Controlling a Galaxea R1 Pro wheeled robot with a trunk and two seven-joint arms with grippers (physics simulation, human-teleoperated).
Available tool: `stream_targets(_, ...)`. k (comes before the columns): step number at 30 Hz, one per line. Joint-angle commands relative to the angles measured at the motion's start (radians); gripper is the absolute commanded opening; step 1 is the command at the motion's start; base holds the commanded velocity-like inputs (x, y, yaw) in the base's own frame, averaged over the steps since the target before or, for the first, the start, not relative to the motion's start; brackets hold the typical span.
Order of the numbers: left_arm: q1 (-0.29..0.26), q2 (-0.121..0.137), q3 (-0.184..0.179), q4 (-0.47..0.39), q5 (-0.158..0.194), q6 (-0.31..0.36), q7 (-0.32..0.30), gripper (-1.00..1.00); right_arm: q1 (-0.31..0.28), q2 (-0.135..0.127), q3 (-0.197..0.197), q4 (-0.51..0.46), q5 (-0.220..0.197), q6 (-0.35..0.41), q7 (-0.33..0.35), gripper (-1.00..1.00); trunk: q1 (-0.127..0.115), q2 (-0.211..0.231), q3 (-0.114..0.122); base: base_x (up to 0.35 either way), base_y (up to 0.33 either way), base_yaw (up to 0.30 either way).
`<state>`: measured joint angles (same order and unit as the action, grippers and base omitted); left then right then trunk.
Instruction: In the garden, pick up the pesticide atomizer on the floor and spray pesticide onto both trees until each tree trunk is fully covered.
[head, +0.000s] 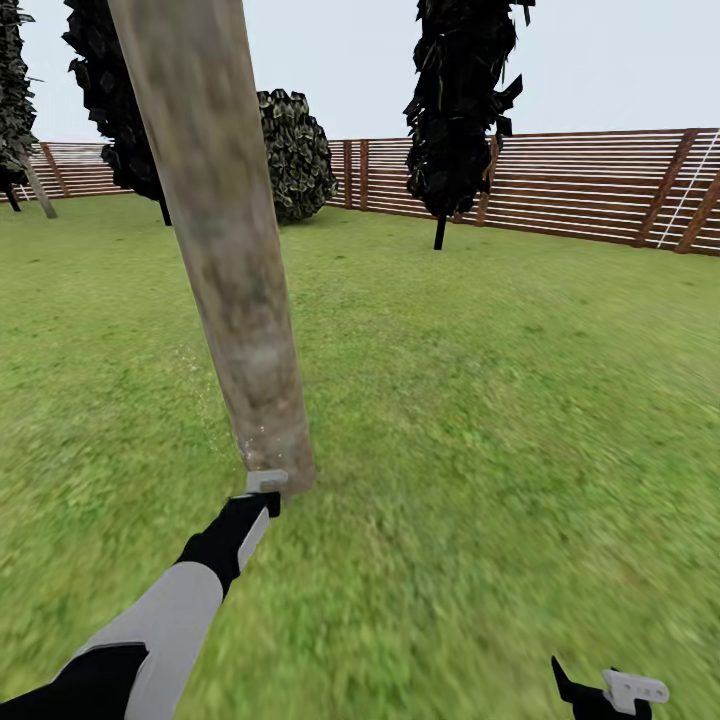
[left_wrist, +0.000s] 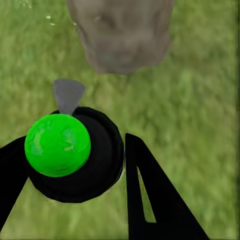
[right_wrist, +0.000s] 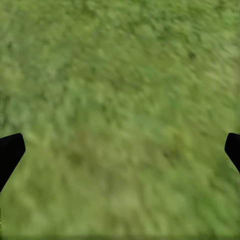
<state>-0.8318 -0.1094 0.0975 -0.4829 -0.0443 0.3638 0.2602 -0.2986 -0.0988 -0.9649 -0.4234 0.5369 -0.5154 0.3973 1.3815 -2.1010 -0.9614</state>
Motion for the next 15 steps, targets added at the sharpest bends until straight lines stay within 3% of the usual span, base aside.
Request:
stream_targets(1, 0.002, 0.002, -0.001, -0.025, -0.002, 0.002, 0.001, -1.0, 0.0, 0.0, 0.0, 0.0, 0.0, 0.0, 0.0, 1.0, 0.0, 0.0, 0.0, 0.0, 0.0, 0.0)
stream_targets(4, 0.01, 0.015, -0.001, -0.081, -0.005, 0.019, 0.001, -1.0, 0.0, 0.0, 0.0, 0.0, 0.0, 0.0, 0.0, 1.0, 0.0, 0.0, 0.0, 0.0, 0.0, 0.0)
stream_targets(5, 0.012, 0.03, 0.001, -0.103, -0.005, 0.044, 0.001, -1.0, 0.0, 0.0, 0.0, 0.0, 0.001, 0.0, 0.0, 1.0, 0.0, 0.0, 0.0, 0.0, 0.0, 0.0)
stream_targets(6, 0.013, 0.064, 0.004, -0.146, 0.001, 0.088, 0.001, -1.0, 0.0, 0.0, 0.0, 0.0, 0.001, 0.0, 0.0, 1.0, 0.0, 0.0, 0.0, 0.0, 0.0, 0.0)
stream_targets(9, 0.014, 0.082, -0.001, -0.197, 0.003, 0.115, 0.001, -1.0, 0.0, 0.0, 0.0, 0.0, 0.001, 0.0, 0.0, 1.0, 0.0, 0.0, 0.0, 0.0, 0.0, 0.0)
stream_targets(11, 0.015, 0.074, -0.008, -0.208, 0.0, 0.12, 0.001, -1.0, 0.0, -0.001, 0.0, 0.0, 0.001, 0.0, 0.0, 1.0, 0.0, 0.0, 0.0, 0.0, 0.0, 0.0)
stream_targets(15, 0.014, 0.013, -0.085, -0.212, 0.0, 0.151, 0.001, -1.0, 0.0, 0.0, 0.0, 0.0, 0.0, 0.0, 0.0, 1.0, 0.0, 0.0, 0.0, 0.0, 0.0, 0.0)
